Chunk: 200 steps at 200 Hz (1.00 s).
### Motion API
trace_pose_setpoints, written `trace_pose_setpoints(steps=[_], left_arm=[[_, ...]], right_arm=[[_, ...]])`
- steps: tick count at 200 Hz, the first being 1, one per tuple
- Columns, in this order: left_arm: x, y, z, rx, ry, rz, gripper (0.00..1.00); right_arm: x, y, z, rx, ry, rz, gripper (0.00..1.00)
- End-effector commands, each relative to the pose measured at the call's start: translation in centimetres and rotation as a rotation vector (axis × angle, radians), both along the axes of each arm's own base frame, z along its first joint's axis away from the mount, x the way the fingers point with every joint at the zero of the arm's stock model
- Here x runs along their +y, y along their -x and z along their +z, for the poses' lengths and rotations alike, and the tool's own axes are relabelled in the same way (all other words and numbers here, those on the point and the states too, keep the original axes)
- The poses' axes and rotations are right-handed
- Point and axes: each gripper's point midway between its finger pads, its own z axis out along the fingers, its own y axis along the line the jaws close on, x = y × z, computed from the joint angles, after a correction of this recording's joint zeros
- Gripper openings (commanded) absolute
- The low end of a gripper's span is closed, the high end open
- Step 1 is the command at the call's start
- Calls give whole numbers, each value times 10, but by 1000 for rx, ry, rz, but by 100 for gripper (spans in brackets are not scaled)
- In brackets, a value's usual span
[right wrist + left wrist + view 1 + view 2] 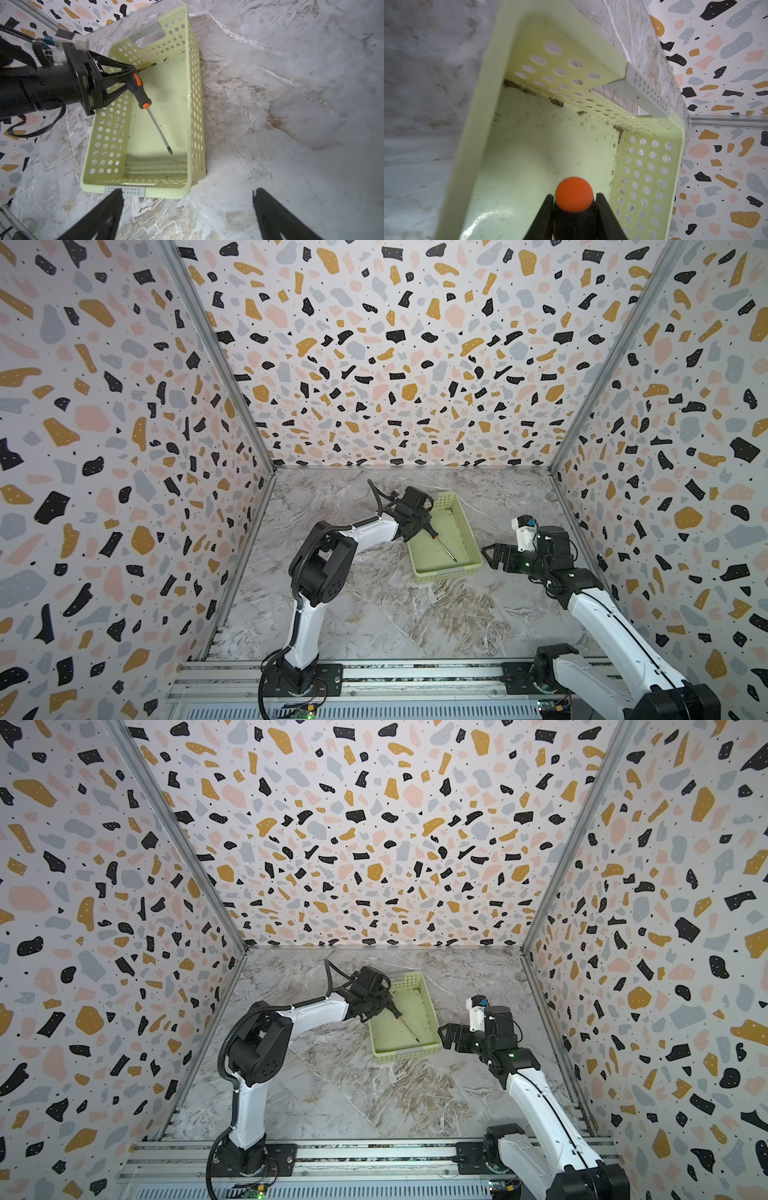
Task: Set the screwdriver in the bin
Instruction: 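Carry the screwdriver with the left gripper over the green basket, then lower the screwdriver into the basket and open the left gripper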
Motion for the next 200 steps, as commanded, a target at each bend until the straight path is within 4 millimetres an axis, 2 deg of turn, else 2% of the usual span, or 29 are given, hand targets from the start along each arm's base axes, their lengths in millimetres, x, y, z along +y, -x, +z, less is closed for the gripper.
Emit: trace_pose_setpoints(steps=[1, 34, 46, 70, 99, 121, 163, 200], left_arm=[[-8, -3, 2, -27, 24, -20, 28], [-10, -4, 4, -39, 6, -41, 34], [-10, -4, 5, -41, -3, -43, 40], [-10, -4, 4, -40, -9, -46, 45], [-11, -2, 2, -32, -12, -55, 47], [-13, -4, 9, -48, -16, -66, 49], [-21, -5, 47, -120, -27, -118, 64], [-29, -4, 111, -260, -33, -176, 82]], right_arm=[[1, -3, 8, -31, -11, 6, 99], [2, -2, 7, -27, -19, 9, 99], [2, -2, 8, -30, -19, 9, 99], [3, -2, 7, -27, -21, 10, 99], [3, -1, 8, -29, -26, 11, 99], [3, 0, 9, -31, -26, 10, 99], [2, 0, 10, -32, -26, 7, 99], [2, -1, 13, -36, -26, 4, 99]])
